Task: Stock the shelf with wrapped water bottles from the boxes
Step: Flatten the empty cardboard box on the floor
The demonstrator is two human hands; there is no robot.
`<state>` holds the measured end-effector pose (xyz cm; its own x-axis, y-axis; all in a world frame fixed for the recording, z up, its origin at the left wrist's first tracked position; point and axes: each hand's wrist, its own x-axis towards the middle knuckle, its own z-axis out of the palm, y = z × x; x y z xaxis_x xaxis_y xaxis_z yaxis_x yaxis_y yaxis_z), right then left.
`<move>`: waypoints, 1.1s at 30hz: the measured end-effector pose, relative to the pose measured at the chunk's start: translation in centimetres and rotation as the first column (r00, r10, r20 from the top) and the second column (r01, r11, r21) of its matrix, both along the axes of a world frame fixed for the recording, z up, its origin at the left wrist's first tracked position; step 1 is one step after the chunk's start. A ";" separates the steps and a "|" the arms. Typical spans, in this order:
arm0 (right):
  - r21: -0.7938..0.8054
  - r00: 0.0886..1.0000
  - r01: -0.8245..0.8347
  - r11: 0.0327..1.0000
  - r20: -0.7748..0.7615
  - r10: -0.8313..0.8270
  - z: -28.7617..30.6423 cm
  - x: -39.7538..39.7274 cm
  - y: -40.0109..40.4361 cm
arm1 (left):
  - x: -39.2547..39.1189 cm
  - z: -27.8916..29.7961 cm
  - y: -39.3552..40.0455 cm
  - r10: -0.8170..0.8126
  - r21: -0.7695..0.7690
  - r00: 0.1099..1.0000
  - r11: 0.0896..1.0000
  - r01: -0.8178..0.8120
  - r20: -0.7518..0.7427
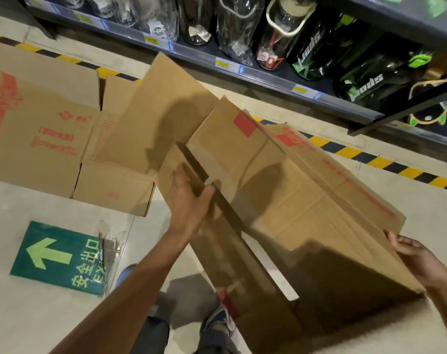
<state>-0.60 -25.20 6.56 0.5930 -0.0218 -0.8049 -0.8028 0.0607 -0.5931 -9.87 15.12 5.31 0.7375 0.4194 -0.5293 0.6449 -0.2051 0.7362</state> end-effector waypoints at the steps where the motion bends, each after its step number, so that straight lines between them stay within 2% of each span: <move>1: -0.042 0.995 0.022 0.999 0.100 -0.017 0.1 -5.8 -2.4 | -0.5 0.4 1.1 0.024 -0.046 0.999 0.999 -0.022 0.043; 2: -0.096 0.981 -0.135 0.986 0.128 0.147 0.8 -9.6 -1.5 | -1.3 0.5 2.7 0.087 -0.124 0.992 0.989 -0.076 0.091; 3: -0.142 0.971 -0.210 0.967 0.084 0.223 1.0 -8.4 -2.3 | -2.1 0.7 4.6 0.172 -0.228 0.979 0.963 -0.144 0.107; 4: -0.009 0.992 -0.127 0.992 -0.018 0.127 0.0 -9.1 -2.3 | -3.0 1.0 6.4 0.267 -0.350 0.961 0.909 -0.228 0.068; 5: -0.085 0.998 0.027 0.996 -0.062 -0.032 0.1 -9.7 -1.7 | -3.8 0.9 8.0 0.337 -0.422 0.941 0.853 -0.309 -0.008; 6: -0.229 0.999 0.028 0.973 -0.014 -0.032 -0.8 -9.8 -2.4 | -4.4 0.5 9.1 0.377 -0.436 0.923 0.819 -0.373 -0.082; 7: -0.197 0.998 0.039 0.980 -0.048 -0.049 0.0 -10.1 -2.2 | -4.8 -0.1 9.8 0.399 -0.415 0.908 0.810 -0.414 -0.128; 8: -0.211 0.998 0.024 0.977 -0.053 -0.036 1.1 -10.0 -3.9 | -5.1 -1.6 10.4 0.390 -0.312 0.904 0.849 -0.426 -0.173; 9: -0.218 0.997 0.079 0.973 0.008 -0.079 2.2 -10.2 -4.4 | -4.9 -2.3 10.3 0.341 -0.171 0.918 0.911 -0.376 -0.204; 10: -0.205 0.992 0.129 0.970 0.035 -0.125 2.9 -9.9 -2.9 | -4.7 -3.0 9.8 0.247 0.009 0.936 0.967 -0.253 -0.249; 11: -0.159 0.992 0.126 0.979 0.031 -0.123 3.3 -9.6 -1.1 | -4.3 -3.3 8.7 0.223 0.125 0.936 0.973 -0.196 -0.272; 12: -0.126 0.997 0.083 0.989 0.006 -0.083 2.8 -9.1 -0.3 | -3.6 -3.4 7.5 0.186 0.166 0.958 0.974 -0.151 -0.219; 13: -0.071 0.999 0.042 0.997 0.023 -0.040 3.1 -8.7 1.5 | -3.1 -2.8 5.5 0.109 0.098 0.979 0.991 -0.093 -0.174; 14: -0.046 0.996 0.057 0.997 0.067 -0.054 2.8 -8.8 2.5 | -2.9 -2.4 3.4 -0.029 0.009 0.989 0.999 0.031 -0.146; 15: -0.034 0.992 0.089 0.995 0.093 -0.086 2.5 -8.9 3.2 | -2.1 -1.4 1.8 -0.026 -0.174 0.994 0.985 0.007 -0.109; 16: -0.018 0.986 0.129 0.991 0.109 -0.126 1.8 -8.9 3.3 | -1.3 -0.3 0.7 0.048 -0.402 0.987 0.909 -0.106 -0.152; 17: 0.000 0.985 0.120 0.993 0.125 -0.119 1.3 -9.0 3.1 | -0.5 1.8 -0.1 0.070 -0.617 0.984 0.771 -0.158 -0.165; 19: -0.007 0.983 0.118 0.993 0.144 -0.116 0.9 -9.1 3.4 | 0.3 1.8 -0.4 0.157 -0.858 0.961 0.433 -0.275 -0.229; 20: -0.030 0.983 0.114 0.993 0.145 -0.109 0.8 -9.0 3.4 | 0.7 2.1 -0.1 0.183 -0.898 0.957 0.343 -0.275 -0.224; 22: -0.094 0.984 0.117 0.989 0.149 -0.102 0.6 -9.0 3.7 | 0.9 2.7 0.2 0.203 -0.932 0.966 0.293 -0.214 -0.158; 25: -0.178 0.983 0.107 0.978 0.168 -0.077 0.5 -9.1 4.2 | 0.5 2.9 0.5 0.240 -0.914 0.958 0.334 -0.231 -0.154; 27: -0.205 0.985 0.081 0.975 0.164 -0.047 1.1 -9.3 4.7 | 0.4 3.2 0.9 0.319 -0.837 0.930 0.448 -0.315 -0.179; 30: -0.287 0.979 0.025 0.957 0.202 0.035 2.5 -9.3 5.4 | 0.4 4.3 1.8 0.412 -0.666 0.907 0.653 -0.360 -0.087; 33: -0.418 0.958 -0.056 0.907 0.233 0.166 3.1 -8.7 6.7 | 1.4 5.5 2.7 0.481 -0.485 0.876 0.768 -0.418 0.008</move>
<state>-9.33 -18.55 9.70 0.7953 -0.2328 -0.5598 -0.6063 -0.3081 -0.7332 -8.51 17.81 10.83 0.5980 0.4542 -0.6604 0.4745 0.4634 0.7484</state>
